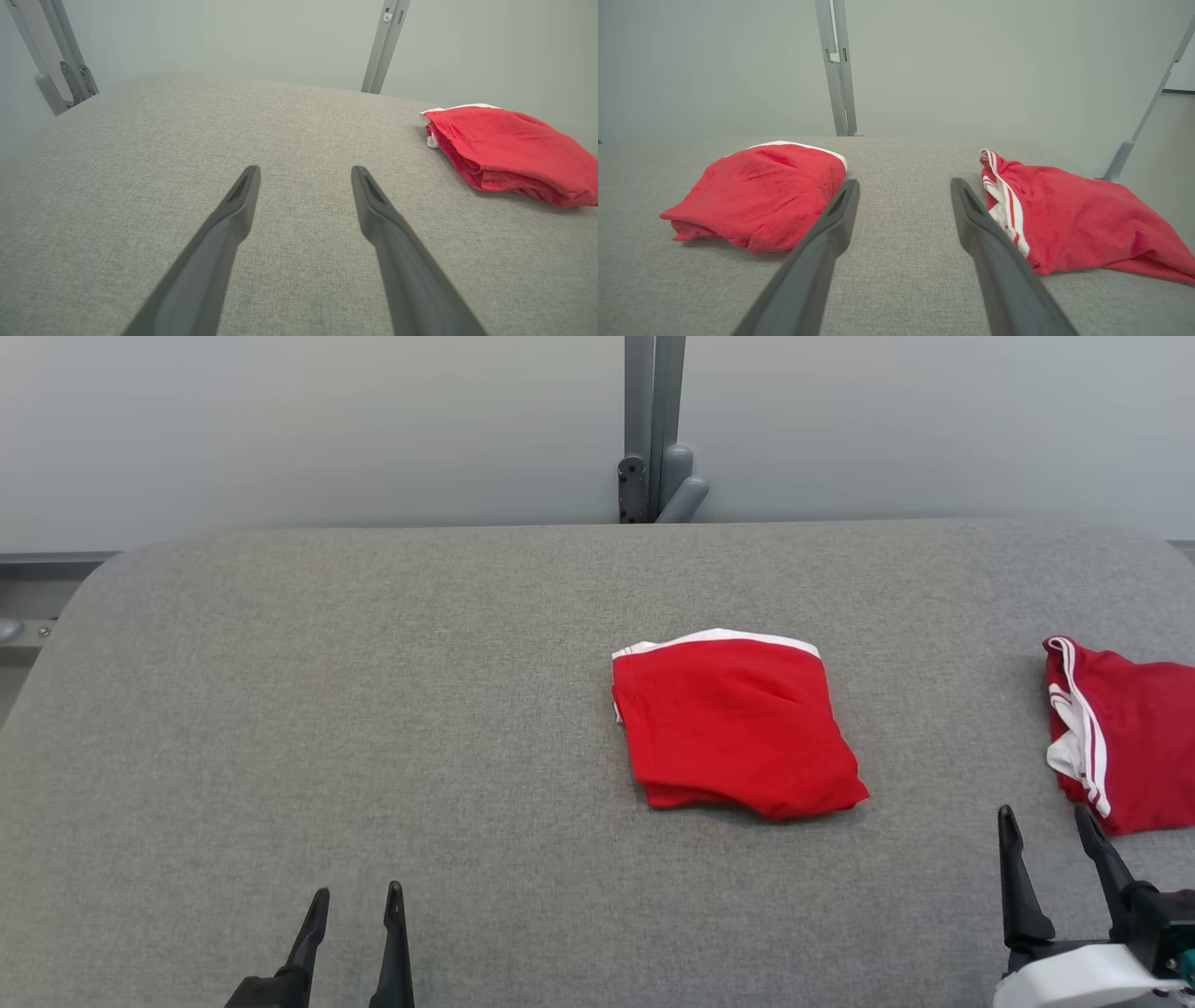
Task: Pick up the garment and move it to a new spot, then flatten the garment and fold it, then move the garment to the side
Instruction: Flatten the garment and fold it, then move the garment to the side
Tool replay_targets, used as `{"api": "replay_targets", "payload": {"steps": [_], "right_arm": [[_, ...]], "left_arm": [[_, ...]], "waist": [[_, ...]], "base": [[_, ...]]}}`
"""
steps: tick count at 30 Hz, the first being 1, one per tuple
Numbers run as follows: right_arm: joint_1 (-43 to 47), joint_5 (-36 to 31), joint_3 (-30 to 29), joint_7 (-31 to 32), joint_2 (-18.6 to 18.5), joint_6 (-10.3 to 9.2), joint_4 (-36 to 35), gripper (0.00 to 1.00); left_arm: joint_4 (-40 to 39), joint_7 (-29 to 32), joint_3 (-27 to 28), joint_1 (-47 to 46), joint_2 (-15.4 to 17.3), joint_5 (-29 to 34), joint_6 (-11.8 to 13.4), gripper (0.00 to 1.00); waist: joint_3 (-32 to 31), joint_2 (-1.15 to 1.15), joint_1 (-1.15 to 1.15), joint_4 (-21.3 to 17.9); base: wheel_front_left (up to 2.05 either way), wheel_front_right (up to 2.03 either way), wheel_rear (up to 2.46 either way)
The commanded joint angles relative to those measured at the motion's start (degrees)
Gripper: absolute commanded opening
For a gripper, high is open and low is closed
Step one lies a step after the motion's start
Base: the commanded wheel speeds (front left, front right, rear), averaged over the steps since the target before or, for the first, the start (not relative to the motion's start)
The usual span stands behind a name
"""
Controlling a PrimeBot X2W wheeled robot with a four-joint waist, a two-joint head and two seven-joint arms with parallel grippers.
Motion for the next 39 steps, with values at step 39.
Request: {"api": "replay_targets", "payload": {"steps": [39], "right_arm": [[-37.4, 20.5, 4.8, 28.9, 1.1, -0.02, 36.5, 1.0]], "left_arm": [[0.6, -0.1, -3.6, -7.1, 0.1, -0.9, -1.8, 1.0]], "waist": [[8.6, 0.23, 0.0, 4.7]], "base": [[0.0, 0.0, 0.0]]}}
